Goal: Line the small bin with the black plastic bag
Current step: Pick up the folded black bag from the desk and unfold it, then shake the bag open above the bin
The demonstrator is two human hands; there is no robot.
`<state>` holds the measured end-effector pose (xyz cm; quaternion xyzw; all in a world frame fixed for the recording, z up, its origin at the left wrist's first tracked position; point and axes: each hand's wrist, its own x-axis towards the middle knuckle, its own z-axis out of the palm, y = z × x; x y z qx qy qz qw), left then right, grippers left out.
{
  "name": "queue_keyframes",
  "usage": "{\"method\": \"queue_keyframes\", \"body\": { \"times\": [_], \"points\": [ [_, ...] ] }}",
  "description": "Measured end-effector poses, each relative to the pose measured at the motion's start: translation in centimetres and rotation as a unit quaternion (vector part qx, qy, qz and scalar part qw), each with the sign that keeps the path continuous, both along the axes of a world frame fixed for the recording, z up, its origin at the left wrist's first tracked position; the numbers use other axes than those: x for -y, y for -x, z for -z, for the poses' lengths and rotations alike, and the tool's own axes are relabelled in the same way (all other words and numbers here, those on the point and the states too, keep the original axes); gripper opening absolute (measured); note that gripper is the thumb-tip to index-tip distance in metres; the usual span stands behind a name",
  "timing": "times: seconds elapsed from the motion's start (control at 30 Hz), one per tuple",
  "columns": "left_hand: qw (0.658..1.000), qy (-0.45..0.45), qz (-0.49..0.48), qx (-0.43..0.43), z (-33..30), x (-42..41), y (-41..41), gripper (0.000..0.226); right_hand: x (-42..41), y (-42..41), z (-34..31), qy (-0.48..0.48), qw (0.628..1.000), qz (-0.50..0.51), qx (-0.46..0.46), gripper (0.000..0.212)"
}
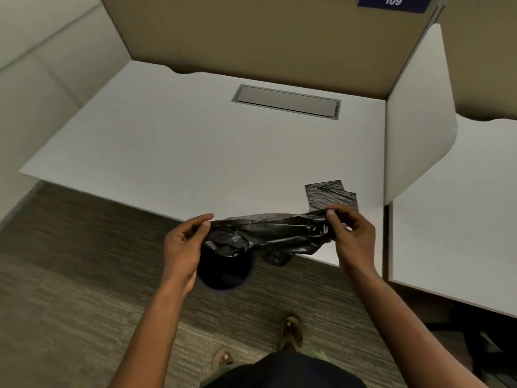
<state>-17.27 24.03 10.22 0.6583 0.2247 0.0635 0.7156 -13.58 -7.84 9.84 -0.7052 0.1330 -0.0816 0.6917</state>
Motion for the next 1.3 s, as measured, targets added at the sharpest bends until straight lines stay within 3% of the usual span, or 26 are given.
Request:
{"method": "queue_keyframes", "body": {
  "times": [0.37,0.53,0.67,0.73,0.8,0.9,1.0,1.03,1.1,1.17,1.23,1.3],
  "points": [
    [0.981,-0.181,-0.065,0.025,-1.7,-11.9,10.3,0.023,-11.6,7.5,-1.4,0.019,0.987,-0.157,-0.019,0.007],
    [0.982,-0.101,-0.158,-0.016,0.2,-17.0,15.4,0.024,-15.6,10.8,0.0,0.071,0.963,-0.261,-0.019,0.012],
    [0.973,-0.048,-0.214,-0.070,2.5,-20.3,17.5,0.016,-16.9,11.6,0.6,0.196,0.890,-0.411,-0.034,0.037],
    [0.971,0.004,-0.221,-0.093,3.7,-22.0,17.9,0.017,-17.5,11.3,1.4,0.310,0.838,-0.447,-0.052,0.021],
    [0.963,0.042,-0.247,-0.102,4.6,-23.9,18.2,0.025,-18.0,10.9,1.9,0.357,0.828,-0.427,-0.064,0.019],
    [0.955,0.064,-0.276,-0.093,5.6,-26.3,19.1,0.028,-18.5,11.0,2.0,0.309,0.878,-0.352,-0.099,0.021],
    [0.975,0.036,-0.159,-0.152,6.7,-24.4,19.6,0.023,-19.9,11.8,2.5,0.214,0.898,-0.363,-0.125,0.019],
    [0.977,0.045,-0.092,-0.187,7.1,-23.0,19.6,0.037,-20.7,12.1,2.7,0.185,0.896,-0.380,-0.133,0.020],
    [0.961,0.080,0.016,-0.266,8.3,-20.1,19.3,0.089,-22.2,12.2,3.1,0.134,0.887,-0.417,-0.147,0.019],
    [0.940,0.114,0.049,-0.318,9.8,-17.6,18.9,0.122,-23.2,11.8,3.7,0.093,0.885,-0.431,-0.151,0.019],
    [0.927,0.127,0.023,-0.352,12.2,-15.5,18.6,0.129,-23.3,10.9,4.5,0.068,0.893,-0.412,-0.169,0.024],
    [0.920,0.112,-0.006,-0.375,14.6,-13.4,18.3,0.119,-22.9,9.5,5.2,0.057,0.904,-0.373,-0.201,0.028]
  ]
}}
